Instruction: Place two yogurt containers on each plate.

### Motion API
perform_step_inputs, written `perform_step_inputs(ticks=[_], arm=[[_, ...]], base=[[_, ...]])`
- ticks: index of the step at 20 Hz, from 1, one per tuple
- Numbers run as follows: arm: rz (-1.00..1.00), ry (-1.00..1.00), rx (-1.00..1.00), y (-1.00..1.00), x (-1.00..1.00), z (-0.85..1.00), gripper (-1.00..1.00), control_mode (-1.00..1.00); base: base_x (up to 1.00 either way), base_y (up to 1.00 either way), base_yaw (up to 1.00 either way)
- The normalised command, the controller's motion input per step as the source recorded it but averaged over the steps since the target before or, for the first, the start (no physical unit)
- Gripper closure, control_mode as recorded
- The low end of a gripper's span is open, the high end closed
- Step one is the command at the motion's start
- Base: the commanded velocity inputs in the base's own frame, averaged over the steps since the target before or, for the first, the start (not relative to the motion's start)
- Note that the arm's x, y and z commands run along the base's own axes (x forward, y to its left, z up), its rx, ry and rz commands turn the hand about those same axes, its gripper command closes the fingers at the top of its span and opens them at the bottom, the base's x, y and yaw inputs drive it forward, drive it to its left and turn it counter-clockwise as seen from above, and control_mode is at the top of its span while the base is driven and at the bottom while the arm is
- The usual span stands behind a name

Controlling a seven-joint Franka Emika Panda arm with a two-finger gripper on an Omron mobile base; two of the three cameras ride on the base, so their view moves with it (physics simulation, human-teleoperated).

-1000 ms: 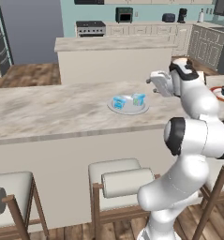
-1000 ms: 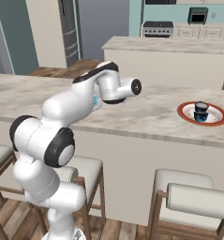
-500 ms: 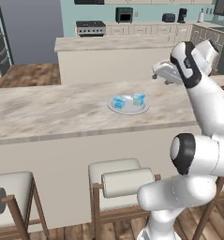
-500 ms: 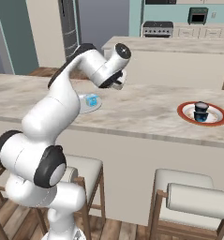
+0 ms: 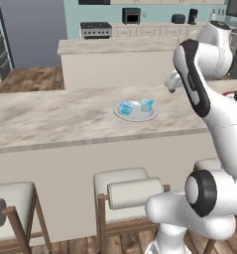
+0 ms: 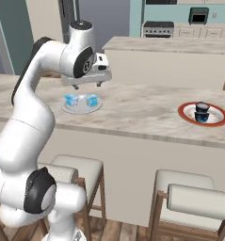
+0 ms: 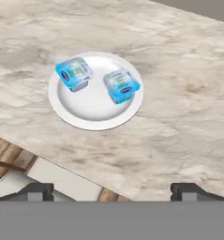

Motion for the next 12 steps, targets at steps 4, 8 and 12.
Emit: perform_step_inputs(ticks=[4,8,12], arm=[[0.19,0.0,-0.21,0.24,-0.98,0.0,-1.0,-1.0],[0.13,-0.08,-0.04,0.22,-1.0,-0.17,-1.0,-1.0],[0.05,-0.29,0.0,0.13,-1.0,-0.33,-1.0,-1.0]], base=[[0.0,0.0,0.0],[0.0,0.0,0.0],[0.0,0.0,0.0]])
